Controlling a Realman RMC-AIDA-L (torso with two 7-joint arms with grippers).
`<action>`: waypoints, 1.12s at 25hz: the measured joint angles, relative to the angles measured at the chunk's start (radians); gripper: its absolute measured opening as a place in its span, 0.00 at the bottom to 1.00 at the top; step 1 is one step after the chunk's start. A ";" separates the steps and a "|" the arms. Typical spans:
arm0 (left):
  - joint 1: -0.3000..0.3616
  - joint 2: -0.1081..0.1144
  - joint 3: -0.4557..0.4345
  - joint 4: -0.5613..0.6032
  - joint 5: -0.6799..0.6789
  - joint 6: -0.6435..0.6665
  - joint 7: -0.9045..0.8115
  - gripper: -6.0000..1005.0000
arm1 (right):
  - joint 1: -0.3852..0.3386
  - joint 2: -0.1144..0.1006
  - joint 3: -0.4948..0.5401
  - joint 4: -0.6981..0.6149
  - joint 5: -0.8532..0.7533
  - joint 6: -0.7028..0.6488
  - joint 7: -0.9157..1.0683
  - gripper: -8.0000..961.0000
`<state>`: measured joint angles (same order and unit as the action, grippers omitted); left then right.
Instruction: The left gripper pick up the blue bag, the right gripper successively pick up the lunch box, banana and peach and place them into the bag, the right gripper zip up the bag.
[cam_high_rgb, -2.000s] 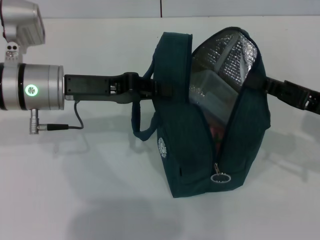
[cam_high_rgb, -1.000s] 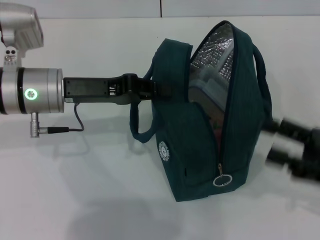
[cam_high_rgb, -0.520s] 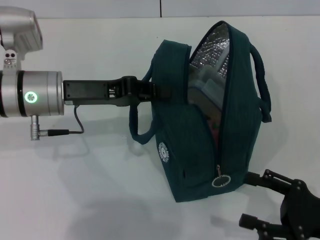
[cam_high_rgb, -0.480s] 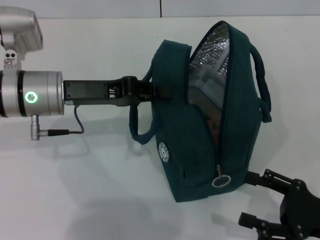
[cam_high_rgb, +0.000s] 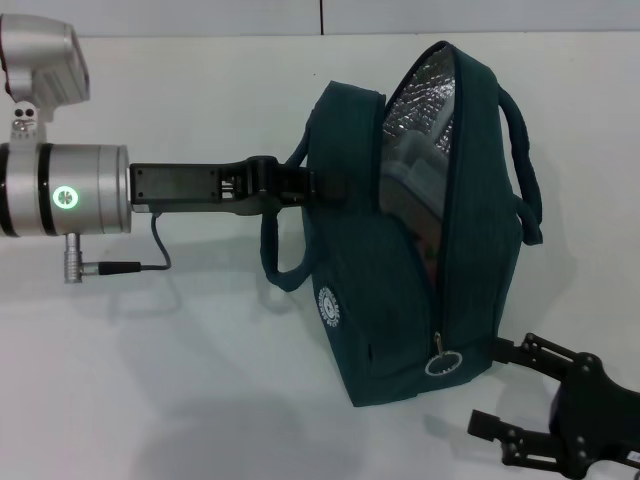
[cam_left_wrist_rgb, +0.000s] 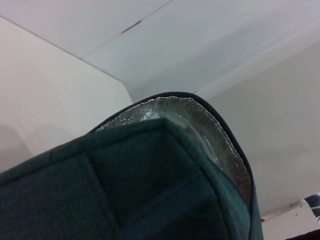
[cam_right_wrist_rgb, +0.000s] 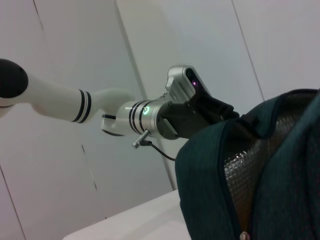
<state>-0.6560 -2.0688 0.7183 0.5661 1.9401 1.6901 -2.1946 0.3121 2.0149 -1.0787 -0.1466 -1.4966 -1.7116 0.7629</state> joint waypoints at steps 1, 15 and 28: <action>0.000 -0.001 0.000 0.000 0.000 0.000 0.001 0.04 | 0.005 0.002 -0.002 0.000 0.000 0.007 0.001 0.88; -0.011 -0.008 0.001 0.000 0.000 0.000 0.012 0.04 | 0.063 0.012 -0.078 0.015 -0.006 0.065 0.009 0.88; -0.012 -0.008 -0.002 0.000 0.000 -0.001 0.013 0.04 | 0.061 0.010 -0.080 0.010 0.007 0.075 0.003 0.88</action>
<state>-0.6679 -2.0769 0.7168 0.5660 1.9405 1.6887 -2.1814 0.3736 2.0251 -1.1590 -0.1368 -1.4891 -1.6361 0.7661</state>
